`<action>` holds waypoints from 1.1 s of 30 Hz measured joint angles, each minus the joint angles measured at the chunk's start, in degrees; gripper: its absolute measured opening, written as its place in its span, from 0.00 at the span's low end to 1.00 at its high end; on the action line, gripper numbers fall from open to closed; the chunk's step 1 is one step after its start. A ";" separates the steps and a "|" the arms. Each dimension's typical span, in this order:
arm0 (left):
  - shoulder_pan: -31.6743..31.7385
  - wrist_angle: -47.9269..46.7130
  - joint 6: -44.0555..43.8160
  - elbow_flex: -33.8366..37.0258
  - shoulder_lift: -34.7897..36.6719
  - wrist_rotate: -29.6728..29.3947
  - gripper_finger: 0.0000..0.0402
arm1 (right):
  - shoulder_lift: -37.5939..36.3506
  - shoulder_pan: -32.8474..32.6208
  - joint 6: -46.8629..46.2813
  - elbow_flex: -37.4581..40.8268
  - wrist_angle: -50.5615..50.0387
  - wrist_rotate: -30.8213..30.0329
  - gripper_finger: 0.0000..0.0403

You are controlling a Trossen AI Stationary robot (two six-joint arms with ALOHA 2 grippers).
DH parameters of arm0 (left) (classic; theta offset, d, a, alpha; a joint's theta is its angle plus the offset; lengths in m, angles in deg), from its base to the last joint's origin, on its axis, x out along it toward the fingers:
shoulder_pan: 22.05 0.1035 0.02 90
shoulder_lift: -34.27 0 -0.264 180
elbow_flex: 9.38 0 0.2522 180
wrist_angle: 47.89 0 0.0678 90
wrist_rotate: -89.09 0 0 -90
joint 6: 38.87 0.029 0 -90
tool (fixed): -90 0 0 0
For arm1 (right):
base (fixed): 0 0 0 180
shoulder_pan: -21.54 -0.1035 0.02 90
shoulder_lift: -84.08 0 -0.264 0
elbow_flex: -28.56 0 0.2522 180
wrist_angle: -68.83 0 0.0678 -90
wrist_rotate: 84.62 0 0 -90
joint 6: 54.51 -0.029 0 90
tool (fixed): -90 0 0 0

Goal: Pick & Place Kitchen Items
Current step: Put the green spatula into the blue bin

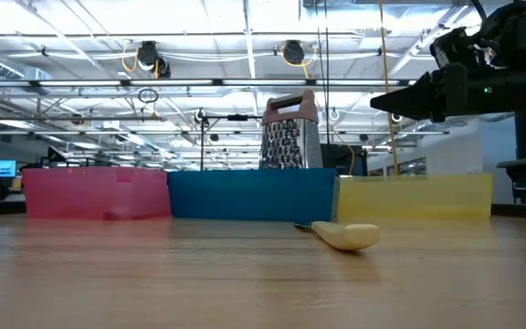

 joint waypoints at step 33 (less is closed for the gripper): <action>-3.70 8.82 10.34 -0.07 -3.75 -16.89 0.24 | -0.02 0.00 -3.58 0.01 -4.31 0.02 0.23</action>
